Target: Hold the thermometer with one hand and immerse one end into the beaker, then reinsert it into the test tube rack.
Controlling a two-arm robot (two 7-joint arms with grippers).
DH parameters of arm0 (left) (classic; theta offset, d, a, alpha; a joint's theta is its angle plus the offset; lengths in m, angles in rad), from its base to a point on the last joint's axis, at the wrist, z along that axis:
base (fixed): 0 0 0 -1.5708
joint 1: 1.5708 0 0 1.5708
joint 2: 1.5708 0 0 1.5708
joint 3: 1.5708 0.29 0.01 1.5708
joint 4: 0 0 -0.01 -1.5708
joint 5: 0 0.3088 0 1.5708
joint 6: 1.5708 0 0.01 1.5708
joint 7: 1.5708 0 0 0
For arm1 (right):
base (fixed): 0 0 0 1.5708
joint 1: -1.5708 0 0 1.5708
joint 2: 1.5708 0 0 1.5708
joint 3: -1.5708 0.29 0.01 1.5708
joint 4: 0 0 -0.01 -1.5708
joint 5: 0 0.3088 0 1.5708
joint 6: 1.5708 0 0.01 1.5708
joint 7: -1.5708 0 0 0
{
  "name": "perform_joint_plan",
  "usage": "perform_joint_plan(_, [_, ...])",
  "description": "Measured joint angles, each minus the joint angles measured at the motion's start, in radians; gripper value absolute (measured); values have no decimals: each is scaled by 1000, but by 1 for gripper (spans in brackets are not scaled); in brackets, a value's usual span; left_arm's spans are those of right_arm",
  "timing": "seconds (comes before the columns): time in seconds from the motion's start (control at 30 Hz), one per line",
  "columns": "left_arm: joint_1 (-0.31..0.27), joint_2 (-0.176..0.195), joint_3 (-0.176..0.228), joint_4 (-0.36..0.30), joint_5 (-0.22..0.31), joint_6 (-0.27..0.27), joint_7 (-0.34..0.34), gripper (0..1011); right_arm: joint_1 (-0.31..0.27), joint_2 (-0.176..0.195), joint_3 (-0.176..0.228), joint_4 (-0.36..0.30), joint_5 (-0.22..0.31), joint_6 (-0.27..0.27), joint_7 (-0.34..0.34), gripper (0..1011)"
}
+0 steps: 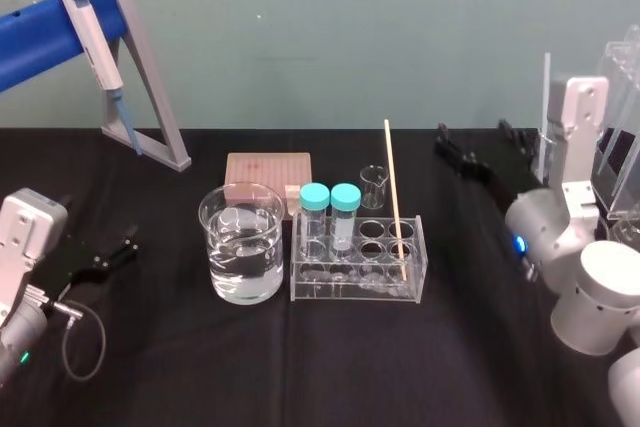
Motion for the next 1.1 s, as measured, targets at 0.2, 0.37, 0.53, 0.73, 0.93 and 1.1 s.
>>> perform_joint_plan(0.2, [0, 0, 0, 0, 0, 0, 0, 1004, -13, -33, 26, 28, 3, 48, -35, 1003])
perform_joint_plan(0.37, [0, 0, 0, 0, 0, 0, 0, 1004, -13, -32, 26, 28, 3, 48, -35, 1003])
perform_joint_plan(0.53, [0, 0, 0, 0, 0, 0, 0, 1004, -13, -31, 26, 26, 3, 47, -36, 1003])
perform_joint_plan(0.73, [0, 0, 0, 0, 0, 0, 0, 1004, -14, -31, 25, 24, 3, 46, -38, 1003])
perform_joint_plan(0.93, [0, 0, 0, 0, 0, 0, 0, 1004, -14, -30, 25, 23, 2, 44, -40, 1003])
perform_joint_plan(1.1, [0, 0, 0, 0, 0, 0, 0, 1004, -15, -30, 25, 22, 2, 44, -40, 1003])
